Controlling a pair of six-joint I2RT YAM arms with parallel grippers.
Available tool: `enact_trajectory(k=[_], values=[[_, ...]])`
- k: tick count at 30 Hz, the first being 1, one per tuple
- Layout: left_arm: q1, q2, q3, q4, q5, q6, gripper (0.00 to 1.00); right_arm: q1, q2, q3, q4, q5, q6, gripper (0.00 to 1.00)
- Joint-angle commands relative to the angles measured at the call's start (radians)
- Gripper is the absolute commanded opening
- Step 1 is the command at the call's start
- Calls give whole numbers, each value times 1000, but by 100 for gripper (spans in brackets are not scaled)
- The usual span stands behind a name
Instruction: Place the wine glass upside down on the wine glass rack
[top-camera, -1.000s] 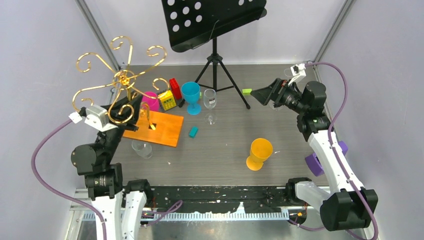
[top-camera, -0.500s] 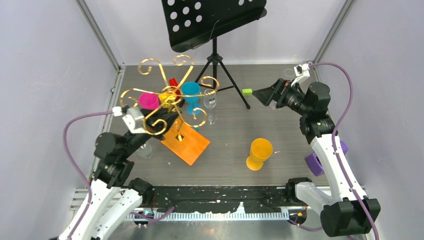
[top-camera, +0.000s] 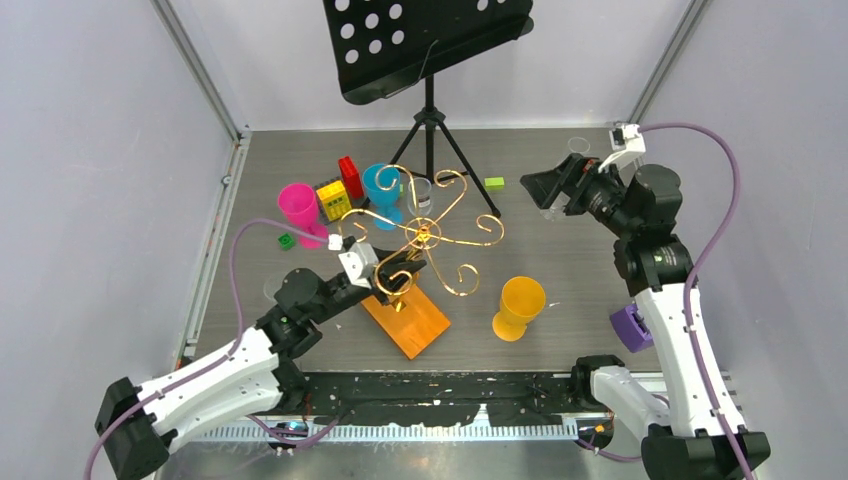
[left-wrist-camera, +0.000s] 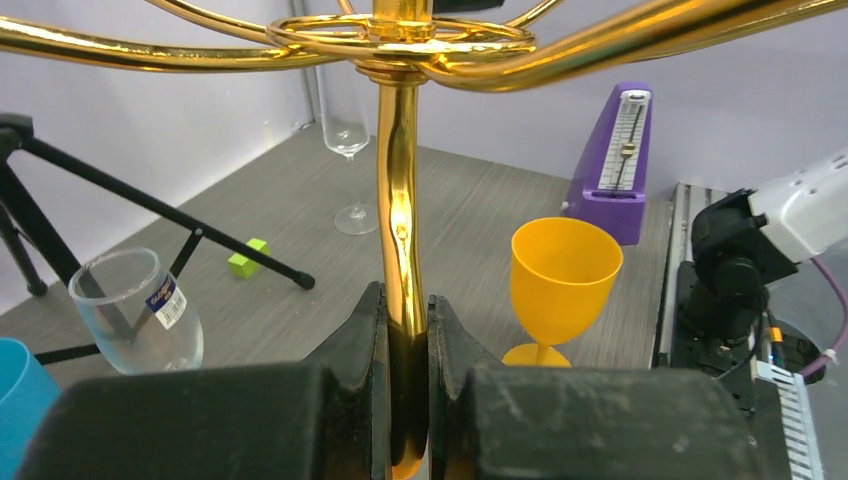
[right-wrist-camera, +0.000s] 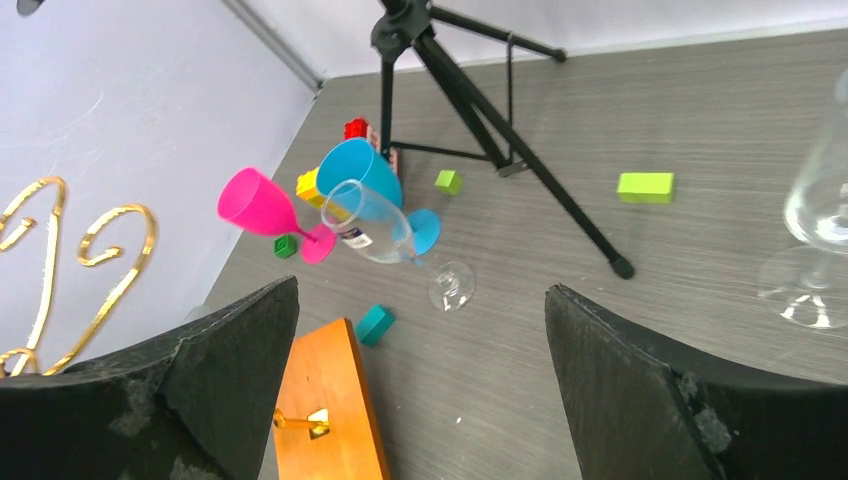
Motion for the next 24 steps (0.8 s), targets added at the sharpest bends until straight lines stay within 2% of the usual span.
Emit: enact_trajectory(k=[1, 6, 19, 24], values=[[-24, 11, 5, 463, -109, -1, 0, 3, -35, 86, -91, 140, -47, 99], [-65, 47, 0, 499, -163, 3, 0, 3, -27, 106, -120, 144, -42, 98], [-195, 26, -1, 452, -235, -157, 0, 5, -26, 106, -121, 131, -43, 99], [-201, 60, -78, 551, -236, -190, 0, 3, -28, 97, -121, 124, -44, 98]])
